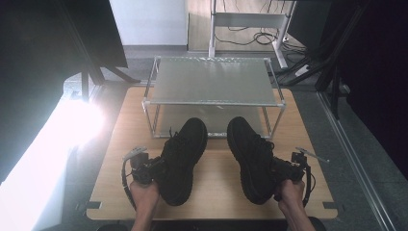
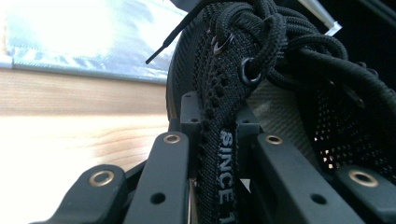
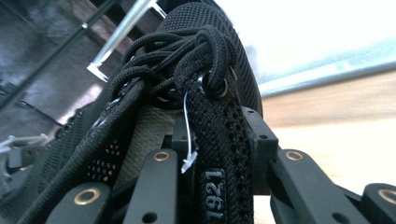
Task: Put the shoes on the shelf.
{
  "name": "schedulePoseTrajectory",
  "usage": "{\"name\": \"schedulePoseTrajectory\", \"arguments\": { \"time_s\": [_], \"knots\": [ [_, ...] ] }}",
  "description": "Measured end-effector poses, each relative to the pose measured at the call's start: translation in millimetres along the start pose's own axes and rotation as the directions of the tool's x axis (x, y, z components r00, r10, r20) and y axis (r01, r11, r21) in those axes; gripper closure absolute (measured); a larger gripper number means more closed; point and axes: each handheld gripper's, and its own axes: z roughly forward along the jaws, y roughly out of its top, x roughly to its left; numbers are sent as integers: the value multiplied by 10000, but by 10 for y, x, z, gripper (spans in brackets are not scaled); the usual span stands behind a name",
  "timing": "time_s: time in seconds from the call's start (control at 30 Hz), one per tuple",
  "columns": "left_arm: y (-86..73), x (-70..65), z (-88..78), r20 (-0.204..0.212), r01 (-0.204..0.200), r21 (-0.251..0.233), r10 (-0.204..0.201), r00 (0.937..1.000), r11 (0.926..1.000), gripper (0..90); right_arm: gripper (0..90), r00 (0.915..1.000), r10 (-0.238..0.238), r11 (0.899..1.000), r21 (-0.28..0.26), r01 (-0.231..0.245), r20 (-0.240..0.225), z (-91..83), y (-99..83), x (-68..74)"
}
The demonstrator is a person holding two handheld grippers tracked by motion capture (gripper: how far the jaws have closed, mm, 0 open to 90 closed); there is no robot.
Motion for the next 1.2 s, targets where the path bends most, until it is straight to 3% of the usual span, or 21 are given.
{"name": "schedulePoseTrajectory", "arguments": {
  "time_s": [0.43, 0.77, 1.2],
  "knots": [
    [129, -199, -81, 806, 86, -673, -32, 9967, 9977, 795, 712, 9984, -92, 9997, -232, 79, -557, 37, 119, 255],
    [250, -290, -87, 923, 39, -1020, 55, 9957, 9948, 792, 714, 9968, -158, 9982, -598, 111, -790, 48, 212, 449],
    [474, -312, -64, 964, 389, -1467, -248, 9950, 9884, 792, 714, 9954, -136, 9953, -972, 44, -947, 124, 423, 657]
  ]
}}
